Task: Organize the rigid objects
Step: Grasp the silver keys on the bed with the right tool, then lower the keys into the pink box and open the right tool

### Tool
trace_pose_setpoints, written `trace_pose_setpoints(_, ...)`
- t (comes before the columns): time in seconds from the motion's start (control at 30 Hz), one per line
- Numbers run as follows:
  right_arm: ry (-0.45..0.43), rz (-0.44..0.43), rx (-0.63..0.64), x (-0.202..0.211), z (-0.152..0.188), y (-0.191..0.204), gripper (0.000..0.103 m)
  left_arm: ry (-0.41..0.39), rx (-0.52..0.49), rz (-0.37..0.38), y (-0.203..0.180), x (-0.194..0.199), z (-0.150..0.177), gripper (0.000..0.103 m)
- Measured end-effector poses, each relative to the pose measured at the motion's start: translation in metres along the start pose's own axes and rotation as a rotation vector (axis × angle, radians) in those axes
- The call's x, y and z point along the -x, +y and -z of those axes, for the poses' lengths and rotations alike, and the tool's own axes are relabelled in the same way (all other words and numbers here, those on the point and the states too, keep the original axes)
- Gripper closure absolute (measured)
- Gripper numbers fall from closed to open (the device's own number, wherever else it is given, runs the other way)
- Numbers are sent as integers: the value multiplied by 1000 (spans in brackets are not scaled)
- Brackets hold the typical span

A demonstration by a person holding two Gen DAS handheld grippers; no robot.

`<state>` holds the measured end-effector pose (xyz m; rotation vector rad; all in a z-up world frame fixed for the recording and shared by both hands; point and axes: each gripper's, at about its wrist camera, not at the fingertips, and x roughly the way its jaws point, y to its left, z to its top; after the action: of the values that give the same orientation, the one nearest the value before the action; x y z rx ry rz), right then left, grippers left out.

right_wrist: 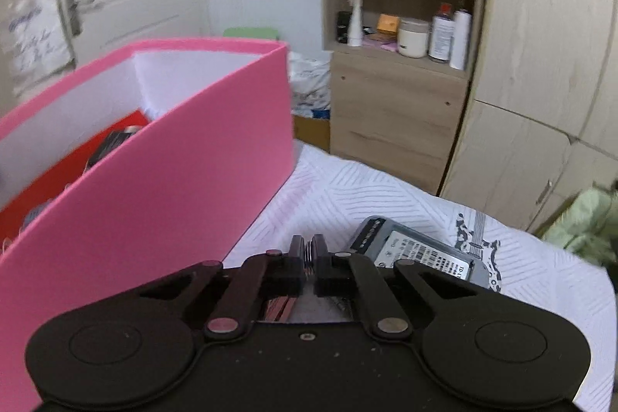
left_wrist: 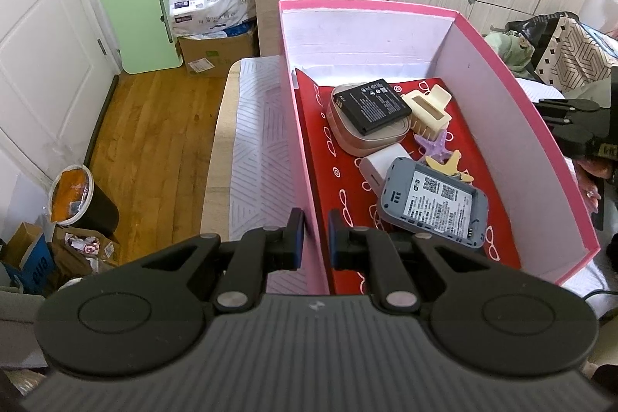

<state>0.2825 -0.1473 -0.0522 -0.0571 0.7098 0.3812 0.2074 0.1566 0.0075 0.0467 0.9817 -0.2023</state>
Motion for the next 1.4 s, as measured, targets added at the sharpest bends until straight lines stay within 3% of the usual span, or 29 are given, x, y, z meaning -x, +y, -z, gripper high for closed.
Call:
trace_pose_setpoints(0.13, -24, -60, -84, 9, 0, -10, 98, 0, 0, 1, 0, 0, 0, 93)
trace_pose_setpoints(0.43, -93, -157, -133, 46, -5, -11, 98, -8, -1, -5, -2, 3, 2, 93)
trace_pose_setpoints(1.13, -347, -212, -23, 133, -66, 28, 98, -18, -24, -33, -9, 7, 5, 93)
trace_pose_setpoints(1.4, -339, -293, 19, 123, -86, 48, 98, -15, -12, -27, -7, 7, 4, 93)
